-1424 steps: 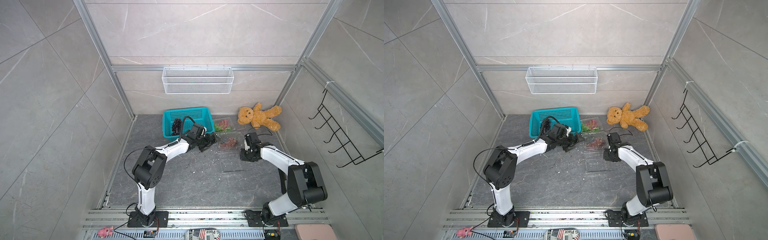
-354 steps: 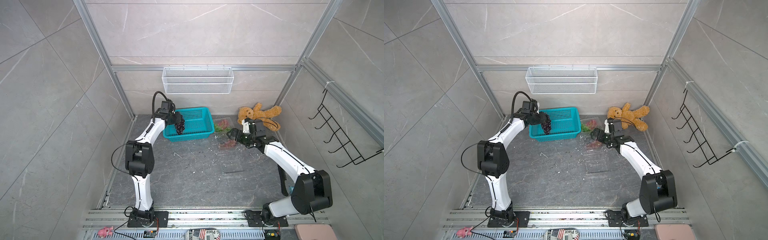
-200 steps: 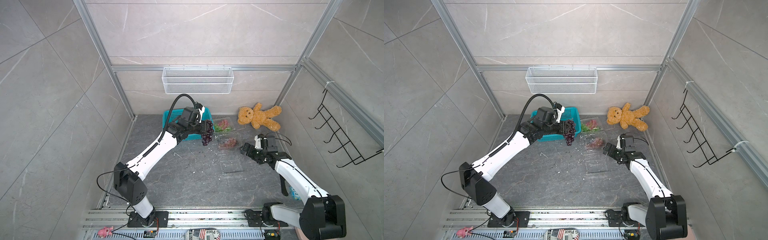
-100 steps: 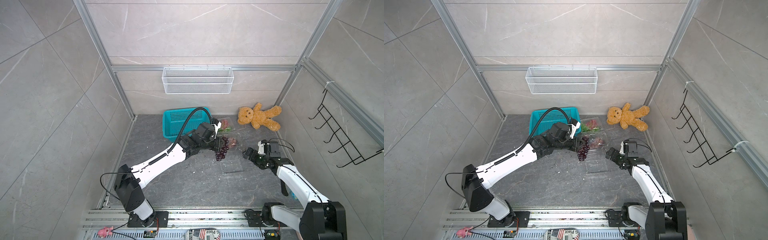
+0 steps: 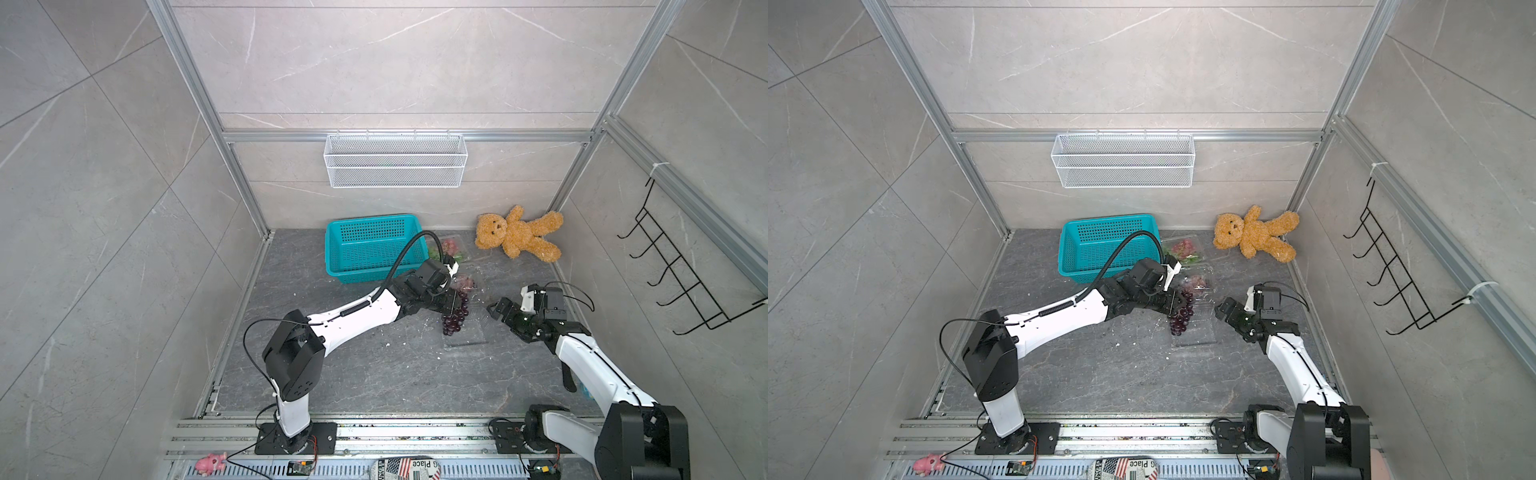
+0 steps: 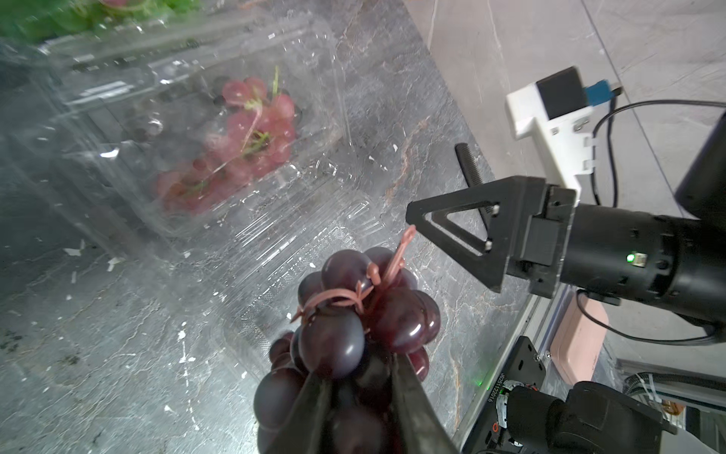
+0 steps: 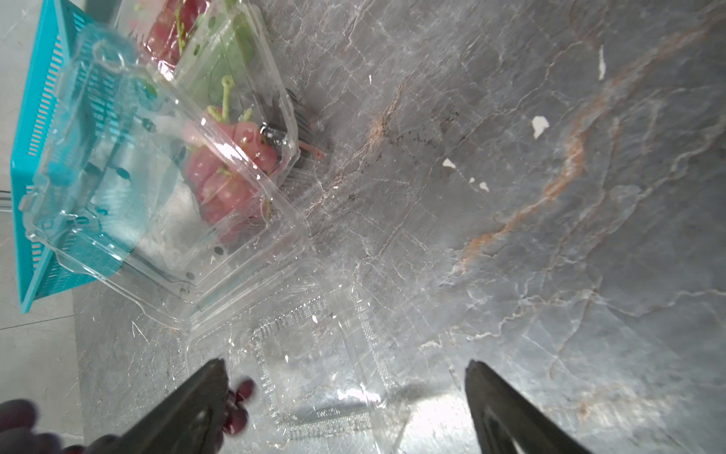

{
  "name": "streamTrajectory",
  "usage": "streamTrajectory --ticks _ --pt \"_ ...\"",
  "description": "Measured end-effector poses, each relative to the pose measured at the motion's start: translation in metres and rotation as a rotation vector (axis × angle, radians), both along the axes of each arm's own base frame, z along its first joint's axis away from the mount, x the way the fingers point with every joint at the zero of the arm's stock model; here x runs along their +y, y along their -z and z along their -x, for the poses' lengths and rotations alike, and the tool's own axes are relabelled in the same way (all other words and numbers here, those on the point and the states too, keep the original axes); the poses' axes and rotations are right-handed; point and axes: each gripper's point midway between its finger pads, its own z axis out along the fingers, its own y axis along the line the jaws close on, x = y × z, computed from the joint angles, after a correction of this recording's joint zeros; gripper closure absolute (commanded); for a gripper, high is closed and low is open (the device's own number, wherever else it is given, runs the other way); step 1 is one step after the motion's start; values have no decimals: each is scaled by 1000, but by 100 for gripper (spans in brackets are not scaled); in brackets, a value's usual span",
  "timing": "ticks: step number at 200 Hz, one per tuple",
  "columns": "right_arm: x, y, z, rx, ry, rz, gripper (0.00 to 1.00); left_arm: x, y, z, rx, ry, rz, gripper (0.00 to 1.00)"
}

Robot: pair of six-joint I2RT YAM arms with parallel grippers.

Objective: Pack grapes into containers
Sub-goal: Place the grape into the packing box.

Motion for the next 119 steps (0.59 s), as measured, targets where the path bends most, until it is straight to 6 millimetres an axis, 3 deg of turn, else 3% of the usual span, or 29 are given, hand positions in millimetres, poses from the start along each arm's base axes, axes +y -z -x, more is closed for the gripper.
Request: streamTrajectory --ticks 43,119 --pt "-2 6 -1 0 4 -19 3 -11 9 -5 5 14 -8 77" --pt "-5 18 -3 20 12 -41 11 -29 47 4 48 63 -64 74"
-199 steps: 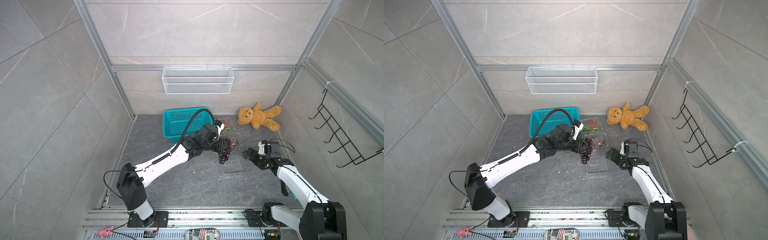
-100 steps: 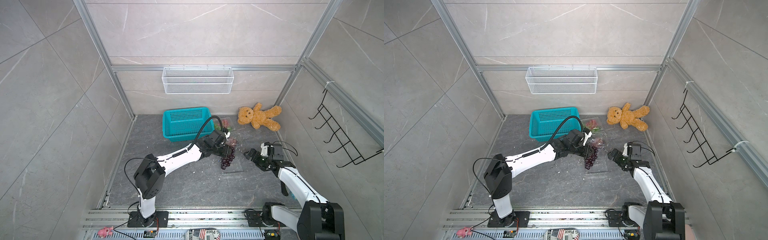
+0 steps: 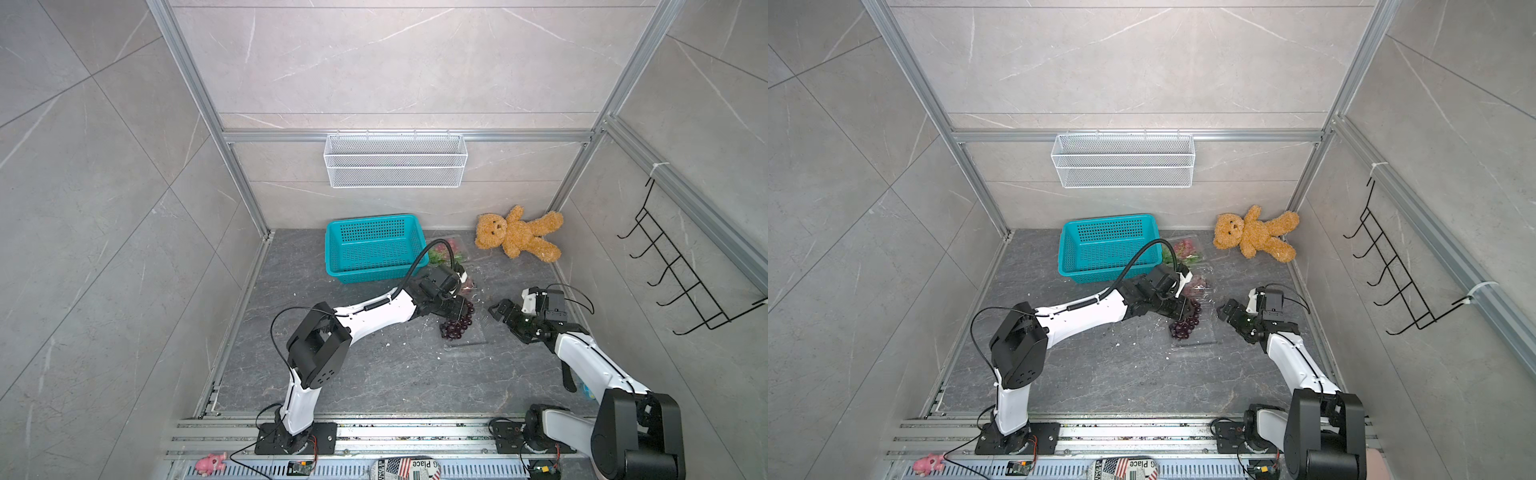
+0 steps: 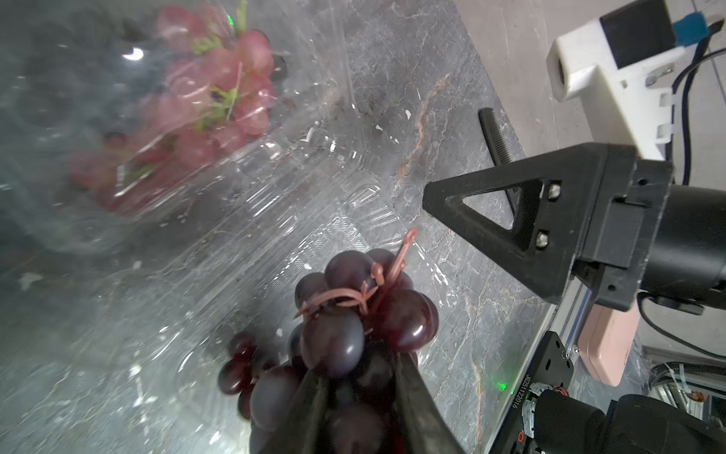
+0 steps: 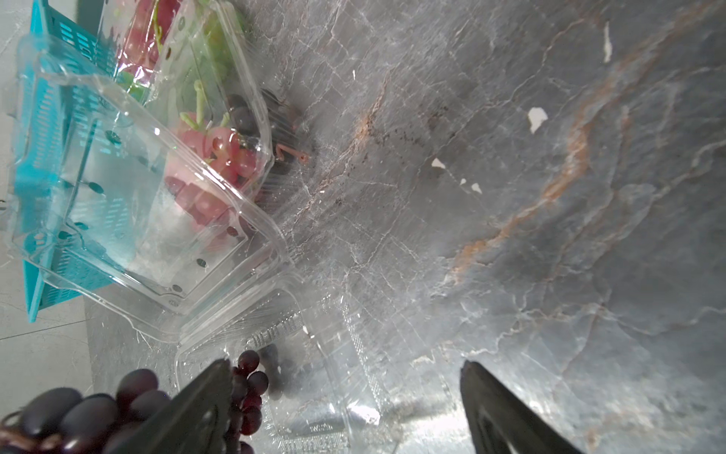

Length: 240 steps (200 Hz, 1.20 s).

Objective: Pack grapes into containers
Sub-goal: Place the grape into the packing box.

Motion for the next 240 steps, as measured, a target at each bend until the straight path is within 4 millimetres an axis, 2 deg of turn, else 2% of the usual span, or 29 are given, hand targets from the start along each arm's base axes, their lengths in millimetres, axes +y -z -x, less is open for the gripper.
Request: streamTrajectory --ticks 45,88,128,151,193,216,240 --pt "1 5 1 13 -5 -7 14 -12 10 4 13 25 -17 69" --pt "1 5 1 13 -5 -7 15 -14 20 4 24 30 -38 54" --pt "1 5 1 13 -5 -7 16 -16 11 3 15 33 -33 41" --pt "1 5 1 13 -7 -6 18 -17 8 2 10 34 -30 38" --pt "3 4 2 15 -16 -9 22 -12 12 0 12 24 -55 29" --pt "5 2 4 11 -26 -16 31 -4 10 -5 -12 8 -83 20" --pt "8 1 5 11 -42 -30 40 15 -5 -21 -53 -37 -96 12"
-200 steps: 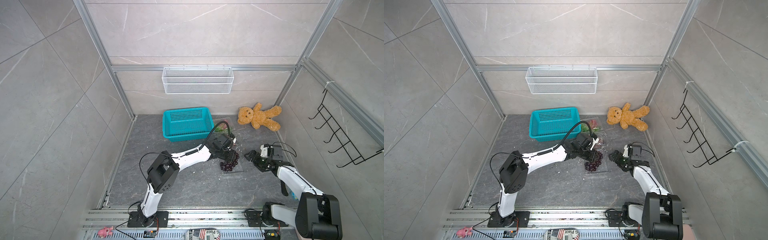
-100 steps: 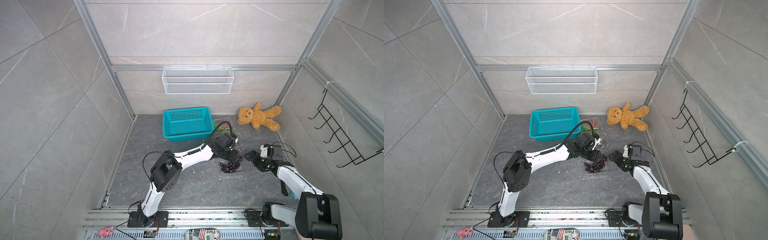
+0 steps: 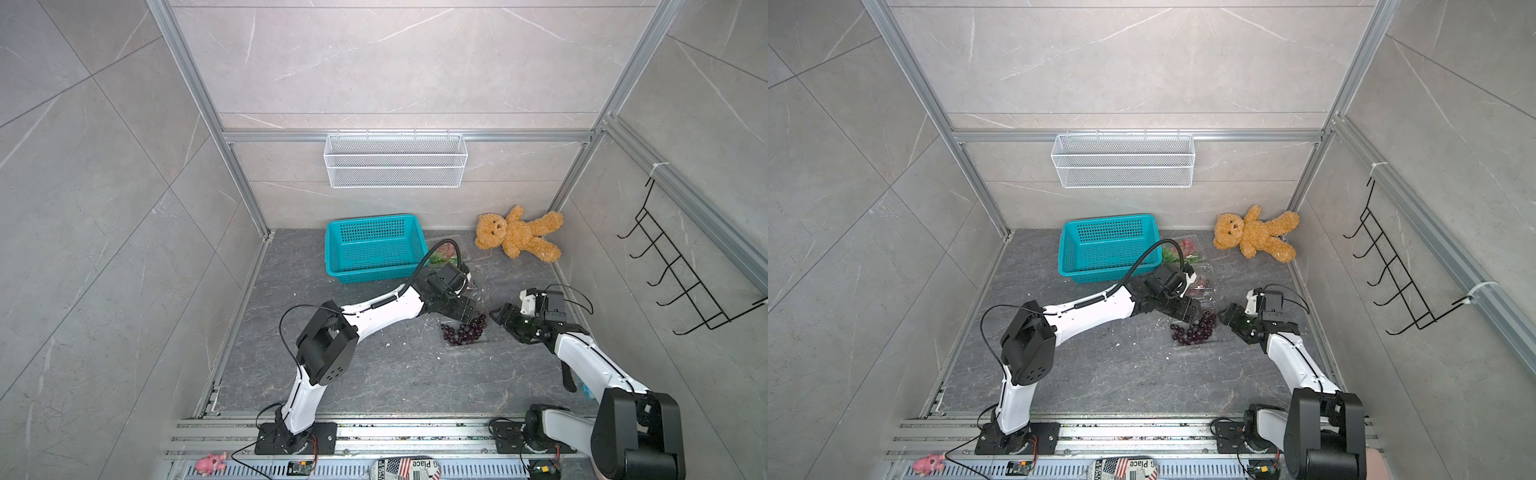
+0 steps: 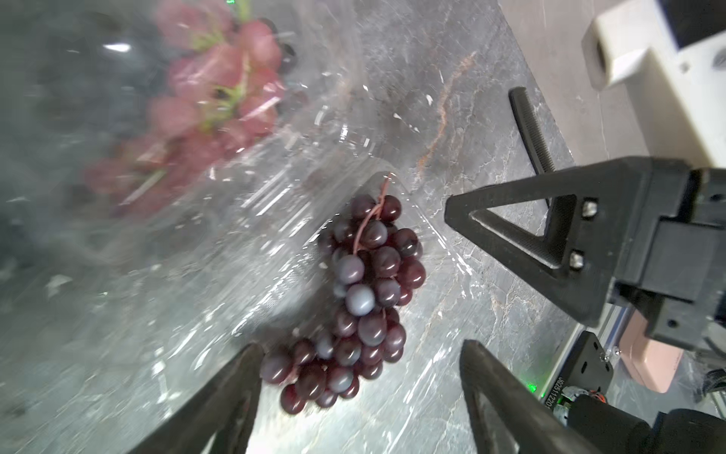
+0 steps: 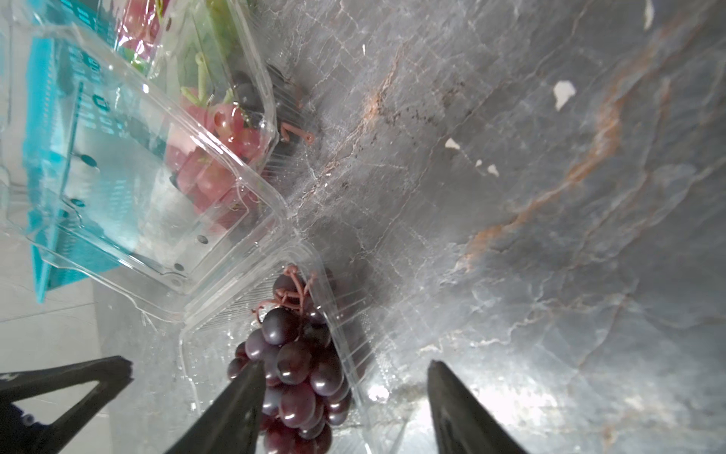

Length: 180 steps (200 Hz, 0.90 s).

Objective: Pack grapes into containers
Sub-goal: Place the grape into the packing box.

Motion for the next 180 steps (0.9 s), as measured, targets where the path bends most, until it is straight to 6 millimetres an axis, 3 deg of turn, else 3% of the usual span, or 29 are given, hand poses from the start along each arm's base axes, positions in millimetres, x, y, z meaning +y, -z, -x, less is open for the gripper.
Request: streamTrajectory --ticks 37,70,135,180 --pt "6 11 2 27 -22 -19 52 58 -21 -41 -34 -136 14 3" --pt "10 28 5 82 -37 -27 63 86 -20 -74 -36 -219 17 1" --pt "22 42 -3 118 -90 -2 76 53 -11 -82 5 -162 69 1" --pt "24 41 -16 114 -95 23 78 45 5 -84 42 -147 72 1"
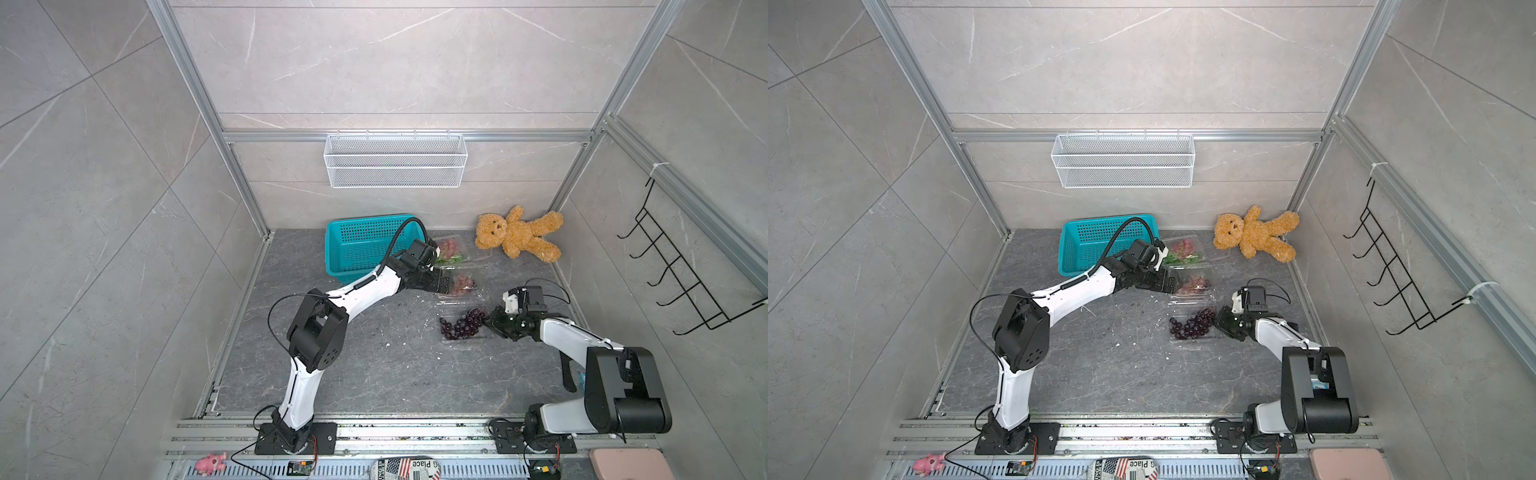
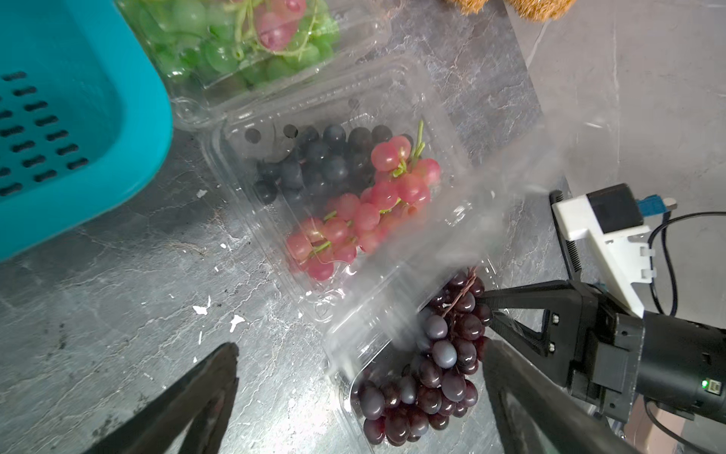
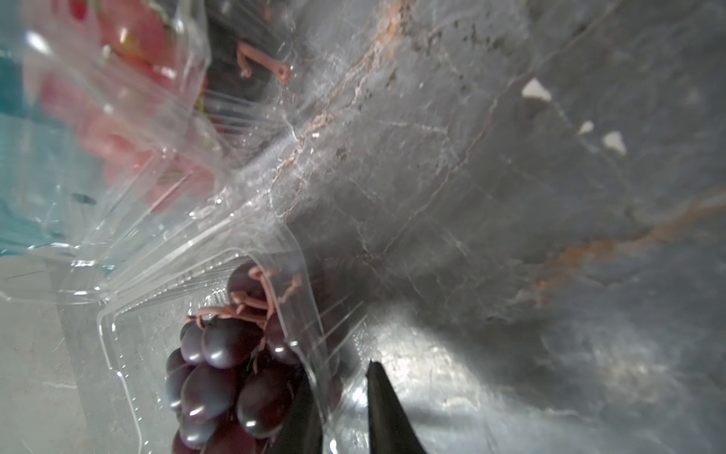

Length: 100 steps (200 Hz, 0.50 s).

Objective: Pack grapes into containers
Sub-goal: Close the packing box at the center of the board.

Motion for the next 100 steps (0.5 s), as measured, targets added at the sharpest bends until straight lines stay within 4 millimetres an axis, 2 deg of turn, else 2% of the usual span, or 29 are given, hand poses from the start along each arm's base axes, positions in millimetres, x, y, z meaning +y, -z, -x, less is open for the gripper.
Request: streamTrajectory --ticks 23,53,100 --pt "-1 -3 -9 -9 -2 15 76 2 0 -3 8 -2 13 1" --pt "-4 -9 -18 -26 -4 39 68 6 -6 -12 4 -9 35 1" --pt "-7 -19 -26 -52 -10 61 56 0 -31 -23 -29 4 98 1"
